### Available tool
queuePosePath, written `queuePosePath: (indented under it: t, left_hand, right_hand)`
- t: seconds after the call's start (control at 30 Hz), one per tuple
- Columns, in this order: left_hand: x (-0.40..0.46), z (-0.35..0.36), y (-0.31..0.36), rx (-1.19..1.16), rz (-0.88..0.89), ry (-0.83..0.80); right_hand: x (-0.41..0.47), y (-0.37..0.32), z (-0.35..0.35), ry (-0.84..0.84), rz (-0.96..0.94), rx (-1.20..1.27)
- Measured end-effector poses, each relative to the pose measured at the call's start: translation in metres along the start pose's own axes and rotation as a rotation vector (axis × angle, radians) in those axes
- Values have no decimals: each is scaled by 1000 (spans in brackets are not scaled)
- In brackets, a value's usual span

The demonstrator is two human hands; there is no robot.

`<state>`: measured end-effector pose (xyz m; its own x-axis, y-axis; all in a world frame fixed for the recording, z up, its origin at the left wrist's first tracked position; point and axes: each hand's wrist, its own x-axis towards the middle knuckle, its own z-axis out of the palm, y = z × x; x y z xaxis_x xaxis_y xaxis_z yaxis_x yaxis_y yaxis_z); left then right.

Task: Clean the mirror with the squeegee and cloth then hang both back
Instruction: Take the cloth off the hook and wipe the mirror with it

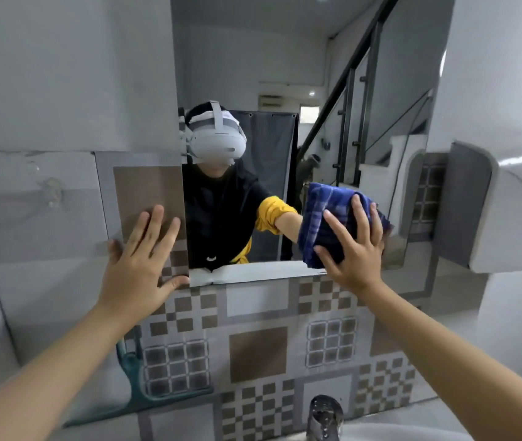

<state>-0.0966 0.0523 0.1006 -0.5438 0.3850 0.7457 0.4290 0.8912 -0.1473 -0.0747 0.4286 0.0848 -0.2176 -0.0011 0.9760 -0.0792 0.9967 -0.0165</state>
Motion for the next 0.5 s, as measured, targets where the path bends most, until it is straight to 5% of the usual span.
queuePosePath:
  t: [0.27, 0.5]
  left_hand:
    - [1, 3, 0, -32, 3, -17]
    - [3, 0, 3, -71, 4, -29]
  right_hand:
    - [-26, -13, -5, 18, 764, 228]
    - [-22, -118, 11, 31, 869, 430]
